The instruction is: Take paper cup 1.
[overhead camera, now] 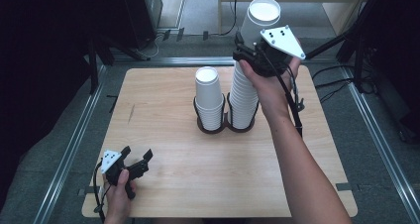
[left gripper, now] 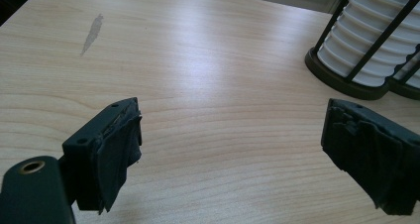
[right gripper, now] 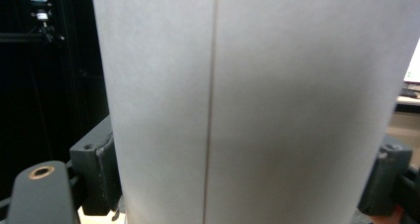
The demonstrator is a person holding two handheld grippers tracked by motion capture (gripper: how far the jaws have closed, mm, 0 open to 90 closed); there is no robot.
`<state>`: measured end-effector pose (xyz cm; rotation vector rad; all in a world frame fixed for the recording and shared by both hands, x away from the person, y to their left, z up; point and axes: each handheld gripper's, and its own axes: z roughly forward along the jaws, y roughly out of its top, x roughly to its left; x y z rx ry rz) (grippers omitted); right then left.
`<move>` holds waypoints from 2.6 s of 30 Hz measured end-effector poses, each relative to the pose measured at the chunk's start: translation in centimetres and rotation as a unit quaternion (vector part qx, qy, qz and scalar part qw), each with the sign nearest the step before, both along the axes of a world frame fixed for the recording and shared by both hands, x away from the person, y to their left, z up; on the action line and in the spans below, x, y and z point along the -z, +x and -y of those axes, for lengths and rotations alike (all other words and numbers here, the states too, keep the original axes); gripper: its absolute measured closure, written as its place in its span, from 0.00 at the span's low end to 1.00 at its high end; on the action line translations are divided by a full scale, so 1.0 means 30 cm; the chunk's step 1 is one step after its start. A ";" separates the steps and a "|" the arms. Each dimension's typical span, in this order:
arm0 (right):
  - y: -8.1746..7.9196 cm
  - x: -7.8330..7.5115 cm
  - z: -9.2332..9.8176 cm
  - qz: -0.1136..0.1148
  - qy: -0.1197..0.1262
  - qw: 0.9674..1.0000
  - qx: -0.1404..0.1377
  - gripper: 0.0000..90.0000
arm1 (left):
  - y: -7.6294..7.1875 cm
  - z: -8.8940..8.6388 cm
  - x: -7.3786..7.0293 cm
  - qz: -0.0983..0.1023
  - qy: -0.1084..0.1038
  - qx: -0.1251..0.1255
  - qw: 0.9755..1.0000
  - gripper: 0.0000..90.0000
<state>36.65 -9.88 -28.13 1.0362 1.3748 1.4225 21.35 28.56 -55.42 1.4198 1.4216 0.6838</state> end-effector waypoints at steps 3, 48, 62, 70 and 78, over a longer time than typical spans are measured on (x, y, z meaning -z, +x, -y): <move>-0.006 -0.021 -0.002 0.005 0.001 1.000 0.001 0.16 | 0.001 -0.001 0.000 0.000 -0.001 0.000 1.000 0.10; -0.241 -0.109 0.181 0.029 0.030 0.998 -0.050 0.16 | 0.002 -0.001 0.001 0.000 0.000 -0.004 1.000 0.10; -0.322 0.054 0.233 0.011 0.004 0.998 -0.058 0.16 | 0.001 0.004 -0.005 0.000 0.016 -0.016 1.000 0.10; -0.345 0.196 0.262 -0.009 -0.011 0.998 -0.058 0.15 | 0.002 0.029 -0.022 -0.005 0.055 -0.004 0.998 0.10; -0.366 0.300 0.284 -0.023 -0.018 0.998 -0.057 0.15 | 0.003 0.094 -0.085 0.015 0.081 0.006 0.997 0.10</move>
